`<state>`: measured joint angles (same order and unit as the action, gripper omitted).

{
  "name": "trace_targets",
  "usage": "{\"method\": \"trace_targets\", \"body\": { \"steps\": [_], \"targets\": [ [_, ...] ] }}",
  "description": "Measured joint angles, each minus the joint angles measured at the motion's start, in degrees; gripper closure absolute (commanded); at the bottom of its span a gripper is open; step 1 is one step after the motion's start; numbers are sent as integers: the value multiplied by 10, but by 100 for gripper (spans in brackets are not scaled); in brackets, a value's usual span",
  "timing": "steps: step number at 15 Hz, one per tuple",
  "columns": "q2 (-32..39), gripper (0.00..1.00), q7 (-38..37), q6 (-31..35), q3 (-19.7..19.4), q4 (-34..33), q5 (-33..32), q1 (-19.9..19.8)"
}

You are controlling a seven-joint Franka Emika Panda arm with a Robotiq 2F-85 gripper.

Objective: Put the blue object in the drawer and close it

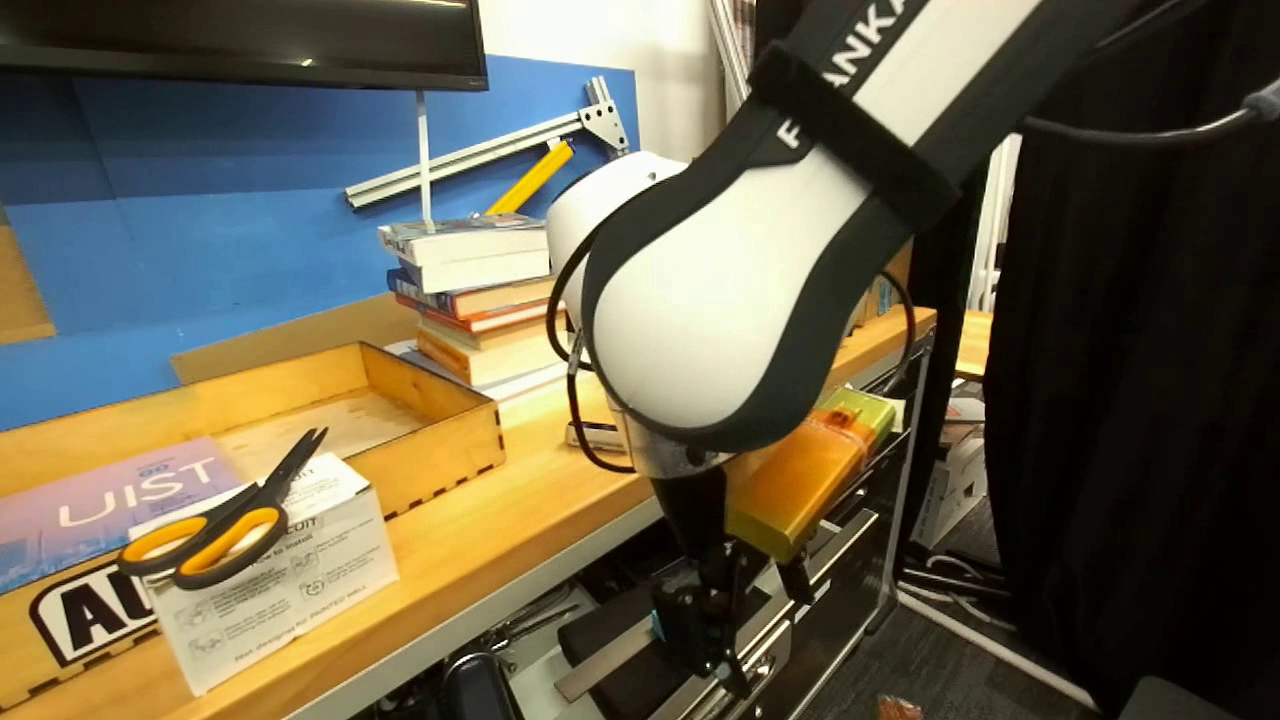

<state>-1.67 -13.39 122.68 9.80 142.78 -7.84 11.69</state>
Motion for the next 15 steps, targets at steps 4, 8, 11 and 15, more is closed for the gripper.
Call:
{"method": "trace_targets", "body": {
  "steps": [4,8,11,15],
  "targets": [
    [18,0,-18,7,11,23,-34,1],
    [73,0,-125,49,18,27,-132,9],
    [114,0,-242,76,8,13,-204,16],
    [157,0,-369,79,-17,-23,-252,33]
  ]
}}
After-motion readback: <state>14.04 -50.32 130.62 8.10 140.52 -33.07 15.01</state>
